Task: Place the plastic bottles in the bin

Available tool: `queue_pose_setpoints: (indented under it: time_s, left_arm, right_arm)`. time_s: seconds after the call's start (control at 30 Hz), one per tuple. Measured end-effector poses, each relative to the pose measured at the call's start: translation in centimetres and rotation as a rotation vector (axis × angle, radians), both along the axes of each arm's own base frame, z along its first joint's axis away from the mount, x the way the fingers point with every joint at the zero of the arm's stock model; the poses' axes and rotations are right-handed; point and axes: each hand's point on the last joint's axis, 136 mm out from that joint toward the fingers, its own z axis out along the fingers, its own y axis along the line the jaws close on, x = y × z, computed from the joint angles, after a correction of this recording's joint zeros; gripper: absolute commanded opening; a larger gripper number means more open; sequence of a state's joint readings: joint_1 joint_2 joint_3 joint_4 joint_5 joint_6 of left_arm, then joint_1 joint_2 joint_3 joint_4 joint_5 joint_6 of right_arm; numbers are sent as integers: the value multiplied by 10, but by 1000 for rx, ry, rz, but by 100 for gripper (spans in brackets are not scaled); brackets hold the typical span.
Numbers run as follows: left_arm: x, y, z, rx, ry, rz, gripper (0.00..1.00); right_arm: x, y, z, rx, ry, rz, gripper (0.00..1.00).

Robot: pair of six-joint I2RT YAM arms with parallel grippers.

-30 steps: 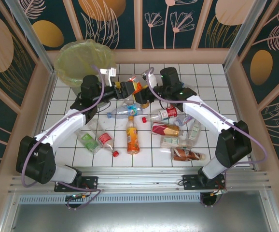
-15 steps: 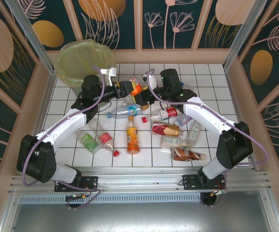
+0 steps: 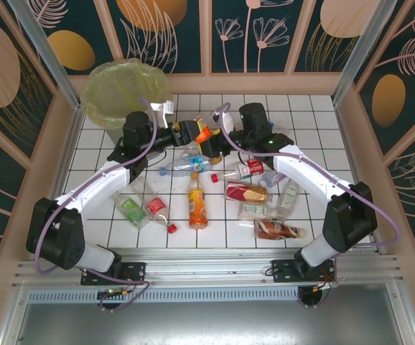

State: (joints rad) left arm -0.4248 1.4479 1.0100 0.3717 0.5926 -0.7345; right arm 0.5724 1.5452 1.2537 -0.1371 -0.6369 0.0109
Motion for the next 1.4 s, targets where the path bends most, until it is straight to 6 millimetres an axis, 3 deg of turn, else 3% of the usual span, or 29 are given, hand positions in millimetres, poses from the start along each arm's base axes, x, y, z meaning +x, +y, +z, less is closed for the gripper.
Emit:
queue_pose_setpoints:
  time_s: [0.13,0.27,0.43,0.53,0.73,0.9,1.13,1.4]
  left_arm:
    - [0,0,0,-2,1,0,77]
    - [0,-1,4,-14,-9,-3,65]
    - [0,-2,8,-21,-20,-5,60]
    - [0,-2,8,-21,-21,-7,56]
    - [3,0,8,16,-23,11,52]
    - [12,5,22,74,-51,55,51]
    - [28,21,64,177,-125,170,51]
    - [63,48,155,279,-262,386,52]
  right_arm:
    - [-1,1,0,3,2,7,58]
    - [-2,2,0,4,3,11,58]
    - [-3,2,1,4,3,12,61]
    - [-3,2,0,5,5,11,67]
    - [-3,2,2,14,16,9,99]
    - [-12,-4,14,34,-20,4,99]
    - [-31,-29,48,89,-107,-47,99]
    - [-47,-53,76,151,-182,-138,99]
